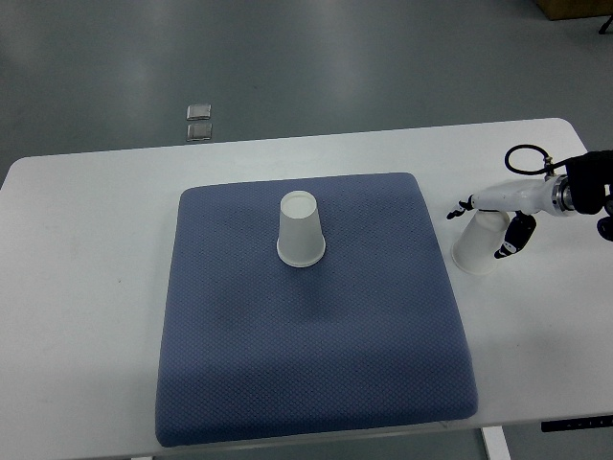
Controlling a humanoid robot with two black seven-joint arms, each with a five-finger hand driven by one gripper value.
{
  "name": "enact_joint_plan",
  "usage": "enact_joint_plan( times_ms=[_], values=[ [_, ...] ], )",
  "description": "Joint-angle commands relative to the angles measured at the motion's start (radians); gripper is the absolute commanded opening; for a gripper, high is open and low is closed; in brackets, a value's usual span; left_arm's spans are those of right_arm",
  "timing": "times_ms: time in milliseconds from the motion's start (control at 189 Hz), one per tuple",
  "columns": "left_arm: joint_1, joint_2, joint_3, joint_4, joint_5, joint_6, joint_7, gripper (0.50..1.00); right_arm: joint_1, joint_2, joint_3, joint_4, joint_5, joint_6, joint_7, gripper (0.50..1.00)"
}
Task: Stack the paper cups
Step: 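Close the right hand fingers around the white cup, then lift the cup with the right hand and carry it over the cup on the pad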
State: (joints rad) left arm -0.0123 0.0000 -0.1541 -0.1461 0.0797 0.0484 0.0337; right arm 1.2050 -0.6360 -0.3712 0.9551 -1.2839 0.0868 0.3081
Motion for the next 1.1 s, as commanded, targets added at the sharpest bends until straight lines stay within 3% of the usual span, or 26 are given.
enact_joint_plan(
  times_ms=[0,180,264,412,491,1093],
  values=[
    [0.0,0.0,0.001,-0.001,0.0,-0.001,0.0,1.0,-0.005,0.013,0.0,-0.007,0.0,-0.009,0.0,0.827],
    [0.0,0.0,-0.001,-0.001,0.0,0.001,0.0,1.0,-0.015,0.018,0.0,-0.022,0.0,-0.009,0.002,0.791],
    [0.0,0.0,0.001,-0.001,0.0,0.001,0.0,1.0,-0.015,0.018,0.0,-0.025,0.0,-0.01,0.002,0.748],
    [0.0,0.0,0.001,0.0,0.0,-0.001,0.0,1.0,-0.015,0.022,-0.002,-0.029,0.0,-0.009,0.002,0.615],
    [0.0,0.0,-0.001,0.0,0.0,0.001,0.0,1.0,-0.015,0.03,-0.002,-0.033,0.0,-0.01,0.002,0.584],
    [0.0,0.0,0.001,-0.001,0.0,-0.001,0.0,1.0,0.03,0.03,0.008,-0.033,0.002,-0.001,0.006,0.584]
  ],
)
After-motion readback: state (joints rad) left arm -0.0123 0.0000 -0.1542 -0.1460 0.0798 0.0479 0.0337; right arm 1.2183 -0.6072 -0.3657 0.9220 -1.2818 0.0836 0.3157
